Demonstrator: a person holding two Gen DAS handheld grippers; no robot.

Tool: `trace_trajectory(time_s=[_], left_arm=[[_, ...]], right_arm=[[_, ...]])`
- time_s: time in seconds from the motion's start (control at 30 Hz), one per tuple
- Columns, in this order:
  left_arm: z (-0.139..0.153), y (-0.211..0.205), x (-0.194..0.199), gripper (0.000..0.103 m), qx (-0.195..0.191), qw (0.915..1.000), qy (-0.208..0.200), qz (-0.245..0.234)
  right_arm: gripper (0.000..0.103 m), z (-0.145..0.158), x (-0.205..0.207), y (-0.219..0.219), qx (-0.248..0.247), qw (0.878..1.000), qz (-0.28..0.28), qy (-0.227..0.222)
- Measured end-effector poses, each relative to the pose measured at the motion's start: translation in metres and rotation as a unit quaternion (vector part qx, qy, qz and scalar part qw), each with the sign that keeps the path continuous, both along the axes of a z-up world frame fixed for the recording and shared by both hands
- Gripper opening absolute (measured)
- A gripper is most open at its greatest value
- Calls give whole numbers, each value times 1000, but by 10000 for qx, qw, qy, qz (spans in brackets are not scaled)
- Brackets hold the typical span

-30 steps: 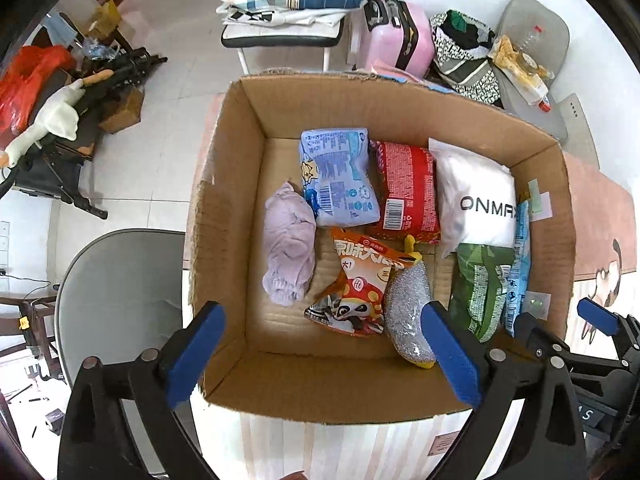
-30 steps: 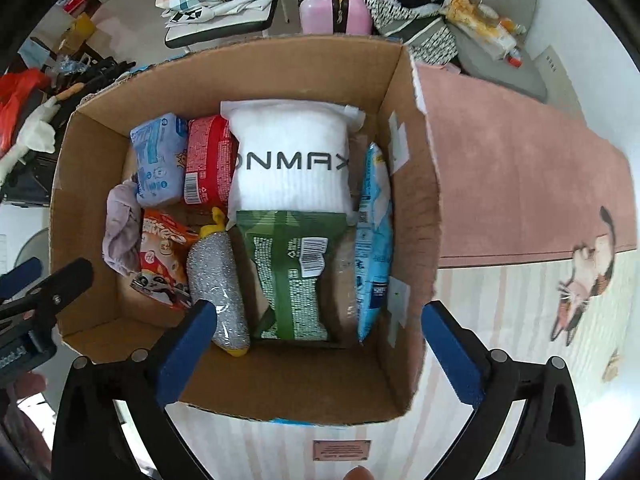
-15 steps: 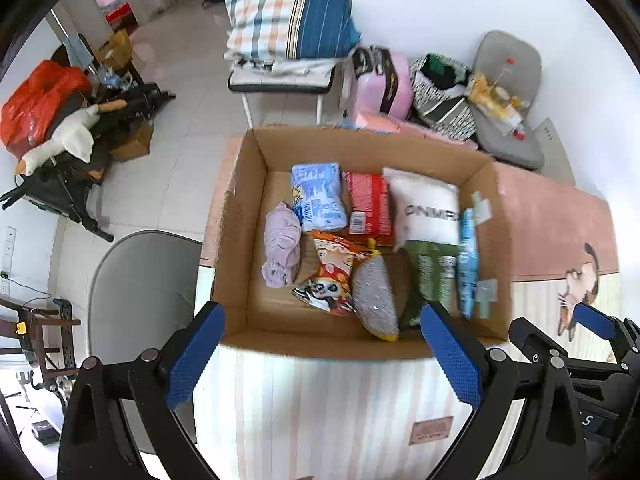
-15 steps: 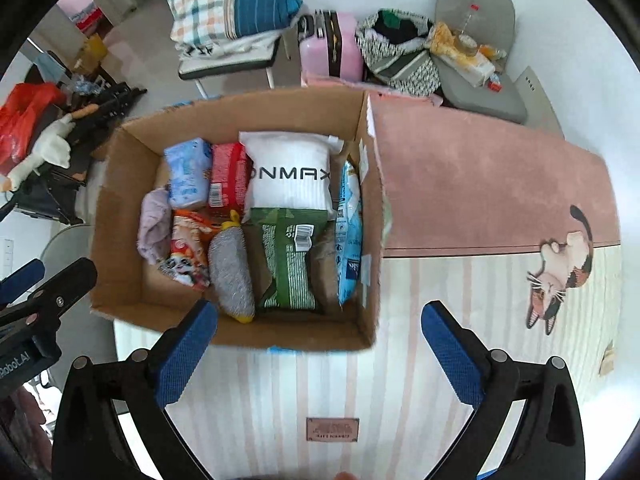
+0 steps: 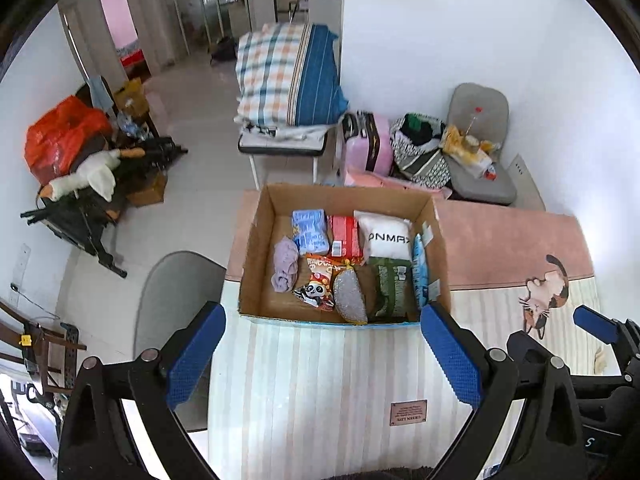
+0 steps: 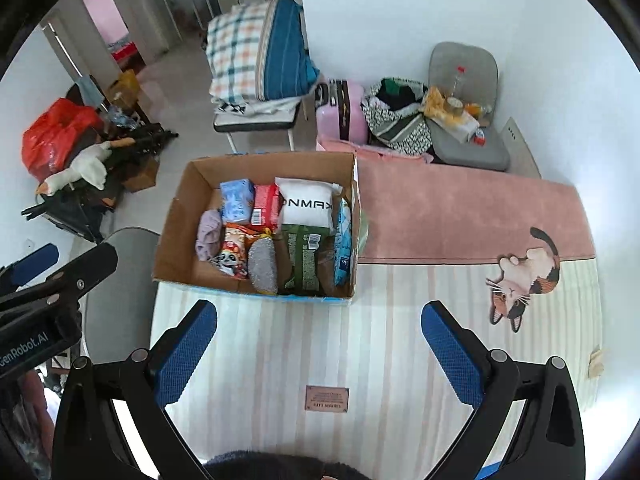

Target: Organize soft objects

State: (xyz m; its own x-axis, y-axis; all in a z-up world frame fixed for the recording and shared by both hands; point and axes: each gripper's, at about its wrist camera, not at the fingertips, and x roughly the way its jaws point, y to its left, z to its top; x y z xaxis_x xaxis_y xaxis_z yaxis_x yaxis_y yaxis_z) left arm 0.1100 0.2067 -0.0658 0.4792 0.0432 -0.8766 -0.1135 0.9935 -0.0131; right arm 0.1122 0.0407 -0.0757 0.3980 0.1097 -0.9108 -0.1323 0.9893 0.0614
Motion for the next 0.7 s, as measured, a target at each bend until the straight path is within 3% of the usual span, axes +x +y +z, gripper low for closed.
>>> trace_trajectory(time_s=[0.33, 0.7], left_arm=[[44, -16, -45, 100, -4, 9994, -327, -117], [62, -13, -61, 100, -50, 9986, -518, 23]], right_arm=[[103, 67, -51, -15, 51, 9986, 60, -525], [103, 100, -78, -26, -53, 9964, 95, -840]])
